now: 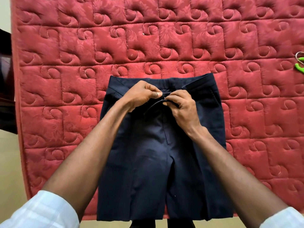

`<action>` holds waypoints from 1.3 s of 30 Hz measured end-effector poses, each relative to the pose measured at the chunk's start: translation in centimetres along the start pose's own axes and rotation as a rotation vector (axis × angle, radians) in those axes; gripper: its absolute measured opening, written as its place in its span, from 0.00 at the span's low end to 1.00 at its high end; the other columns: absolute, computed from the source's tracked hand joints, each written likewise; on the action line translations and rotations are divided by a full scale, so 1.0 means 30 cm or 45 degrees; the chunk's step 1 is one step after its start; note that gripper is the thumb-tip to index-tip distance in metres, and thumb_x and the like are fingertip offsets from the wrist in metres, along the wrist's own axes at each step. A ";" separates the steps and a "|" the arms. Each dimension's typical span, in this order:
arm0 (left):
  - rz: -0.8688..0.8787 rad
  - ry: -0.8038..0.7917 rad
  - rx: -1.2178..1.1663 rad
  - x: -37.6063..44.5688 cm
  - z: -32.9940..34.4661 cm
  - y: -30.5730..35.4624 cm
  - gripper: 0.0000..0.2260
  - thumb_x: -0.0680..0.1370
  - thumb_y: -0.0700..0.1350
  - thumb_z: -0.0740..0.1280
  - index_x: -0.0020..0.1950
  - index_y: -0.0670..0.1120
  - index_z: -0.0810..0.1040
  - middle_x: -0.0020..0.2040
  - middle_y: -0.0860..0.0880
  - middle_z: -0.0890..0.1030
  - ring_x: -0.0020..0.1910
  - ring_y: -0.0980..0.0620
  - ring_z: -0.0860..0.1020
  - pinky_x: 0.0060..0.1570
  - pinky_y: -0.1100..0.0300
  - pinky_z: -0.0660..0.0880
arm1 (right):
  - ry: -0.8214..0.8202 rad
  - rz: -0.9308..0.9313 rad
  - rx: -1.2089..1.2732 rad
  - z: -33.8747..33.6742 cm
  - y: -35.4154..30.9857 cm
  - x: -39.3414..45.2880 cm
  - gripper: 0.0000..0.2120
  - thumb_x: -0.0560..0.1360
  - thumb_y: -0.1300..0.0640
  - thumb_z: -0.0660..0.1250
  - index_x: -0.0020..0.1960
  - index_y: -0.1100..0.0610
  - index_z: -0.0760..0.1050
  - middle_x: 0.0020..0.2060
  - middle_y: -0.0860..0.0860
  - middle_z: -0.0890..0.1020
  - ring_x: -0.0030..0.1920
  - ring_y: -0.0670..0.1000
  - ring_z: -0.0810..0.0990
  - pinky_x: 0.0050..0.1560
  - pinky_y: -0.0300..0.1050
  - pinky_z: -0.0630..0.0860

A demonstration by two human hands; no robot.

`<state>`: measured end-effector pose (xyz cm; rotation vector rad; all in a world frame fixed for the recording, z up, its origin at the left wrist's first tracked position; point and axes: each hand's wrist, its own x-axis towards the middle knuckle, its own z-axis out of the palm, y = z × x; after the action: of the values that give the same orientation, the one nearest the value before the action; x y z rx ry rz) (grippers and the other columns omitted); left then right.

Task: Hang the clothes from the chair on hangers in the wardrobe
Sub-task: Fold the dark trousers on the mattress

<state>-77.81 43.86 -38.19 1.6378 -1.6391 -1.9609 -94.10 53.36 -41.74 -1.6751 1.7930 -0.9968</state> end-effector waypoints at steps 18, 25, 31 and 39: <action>0.129 -0.057 0.004 -0.014 -0.019 -0.010 0.04 0.78 0.38 0.68 0.49 0.41 0.83 0.33 0.56 0.82 0.32 0.63 0.76 0.38 0.70 0.72 | -0.044 0.286 0.070 -0.036 -0.026 0.036 0.06 0.68 0.59 0.76 0.44 0.60 0.84 0.39 0.51 0.82 0.44 0.51 0.78 0.48 0.41 0.73; 0.155 -0.050 0.251 -0.003 -0.033 0.008 0.06 0.80 0.42 0.68 0.49 0.43 0.85 0.30 0.60 0.79 0.30 0.66 0.72 0.35 0.71 0.68 | -0.139 0.255 -0.031 -0.060 0.001 0.071 0.08 0.69 0.56 0.76 0.45 0.60 0.84 0.39 0.52 0.82 0.43 0.52 0.77 0.46 0.43 0.72; 0.165 0.020 0.637 -0.008 -0.109 0.030 0.19 0.82 0.52 0.63 0.41 0.37 0.76 0.33 0.50 0.69 0.30 0.57 0.64 0.32 0.59 0.62 | -0.205 0.248 -0.193 -0.051 0.008 0.089 0.11 0.70 0.54 0.75 0.48 0.61 0.84 0.41 0.54 0.82 0.44 0.58 0.79 0.47 0.54 0.74; -0.021 0.057 0.988 -0.023 -0.200 0.036 0.13 0.83 0.52 0.58 0.50 0.48 0.79 0.54 0.41 0.83 0.61 0.41 0.76 0.69 0.50 0.60 | -0.231 0.270 -0.506 -0.018 -0.049 0.108 0.13 0.71 0.57 0.70 0.55 0.51 0.81 0.49 0.51 0.80 0.55 0.55 0.74 0.56 0.48 0.58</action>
<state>-73.55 40.04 -35.96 1.8678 -2.5649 -1.3264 -94.00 50.29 -39.84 -1.6853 2.0858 -0.4008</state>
